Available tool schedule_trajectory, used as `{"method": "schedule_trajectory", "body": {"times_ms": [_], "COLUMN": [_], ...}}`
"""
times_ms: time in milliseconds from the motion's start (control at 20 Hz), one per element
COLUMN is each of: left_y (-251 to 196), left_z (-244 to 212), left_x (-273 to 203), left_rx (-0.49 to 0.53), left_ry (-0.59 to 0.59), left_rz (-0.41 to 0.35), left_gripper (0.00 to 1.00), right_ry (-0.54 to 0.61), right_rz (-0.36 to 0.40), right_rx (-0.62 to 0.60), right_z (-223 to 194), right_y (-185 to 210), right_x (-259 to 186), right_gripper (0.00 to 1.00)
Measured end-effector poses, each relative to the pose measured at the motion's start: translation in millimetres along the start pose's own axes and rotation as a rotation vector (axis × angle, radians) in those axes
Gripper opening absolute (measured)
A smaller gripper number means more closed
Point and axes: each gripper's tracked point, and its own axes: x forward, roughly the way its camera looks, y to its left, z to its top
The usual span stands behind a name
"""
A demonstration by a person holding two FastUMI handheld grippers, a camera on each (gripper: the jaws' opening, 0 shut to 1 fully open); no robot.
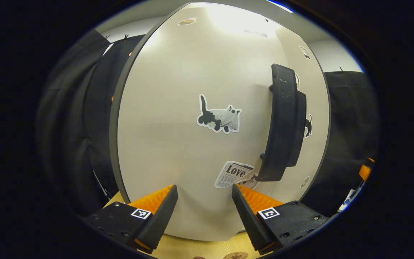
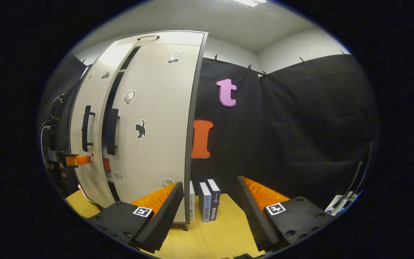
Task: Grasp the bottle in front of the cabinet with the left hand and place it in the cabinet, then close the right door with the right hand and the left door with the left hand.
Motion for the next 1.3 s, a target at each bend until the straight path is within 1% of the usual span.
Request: {"method": "schedule_trajectory", "body": {"times_ms": [150, 200, 350, 650, 700, 750, 800, 850, 900, 950, 1000, 1050, 1150, 1200, 1300], "left_y": [3.9, 4.9, 12.5, 29.2, 31.0, 31.5, 30.4, 29.8, 29.7, 29.7, 29.7, 31.4, 36.7, 38.8, 39.7], "left_z": [-0.7, 1.6, 5.7, 27.7, 33.3, 39.6, 47.3, 55.6, 65.4, 75.6, 86.5, 96.8, 120.0, 131.2, 146.1], "left_x": [-0.4, -1.2, -10.7, -56.9, -65.2, -74.4, -83.8, -93.5, -103.4, -112.9, -122.4, -131.3, -152.2, -161.0, -175.7], "left_rx": [0.01, 0.013, 0.004, -0.023, -0.029, -0.036, -0.045, -0.053, -0.058, -0.057, -0.047, -0.03, 0.019, 0.034, 0.035], "left_ry": [0.021, 0.022, 0.018, 0.007, 0.006, 0.004, -0.002, -0.009, -0.021, -0.039, -0.061, -0.082, -0.134, -0.163, -0.2], "left_rz": [0.032, 0.041, 0.055, 0.07, 0.071, 0.065, 0.057, 0.051, 0.047, 0.044, 0.042, 0.046, 0.069, 0.081, 0.092], "left_gripper": [0.94, 0.94, 0.94, 0.94, 0.94, 0.94, 0.94, 0.94, 0.94, 0.94, 0.91, 0.94, 0.94, 0.9, 0.96], "right_ry": [0.013, 0.015, 0.016, 0.011, 0.01, 0.006, 0.001, -0.005, -0.012, -0.018, -0.026, -0.032, -0.041, -0.043, -0.043], "right_rz": [0.019, 0.029, 0.054, 0.099, 0.106, 0.11, 0.113, 0.115, 0.119, 0.124, 0.129, 0.132, 0.137, 0.14, 0.143], "right_rx": [0.006, 0.007, 0.005, 0.021, 0.019, 0.014, 0.008, 0.002, -0.001, 0.0, 0.003, 0.007, 0.018, 0.024, 0.03], "right_z": [-2.0, -2.1, 0.7, 10.2, 12.9, 16.4, 20.3, 24.4, 29.8, 34.7, 40.0, 44.5, 51.4, 53.5, 55.4], "right_y": [5.9, 8.3, 15.2, 33.0, 36.0, 38.4, 40.5, 42.5, 44.4, 46.4, 48.1, 48.9, 50.2, 50.4, 50.2], "right_x": [5.3, 7.7, 11.9, 8.6, 5.8, 3.1, 0.7, -2.2, -6.1, -10.1, -13.8, -17.6, -23.9, -26.7, -31.2], "right_gripper": [0.98, 0.94, 0.94, 0.94, 0.98, 0.94, 0.94, 0.98, 0.94, 0.94, 0.94, 0.98, 0.98, 0.98, 0.98]}}
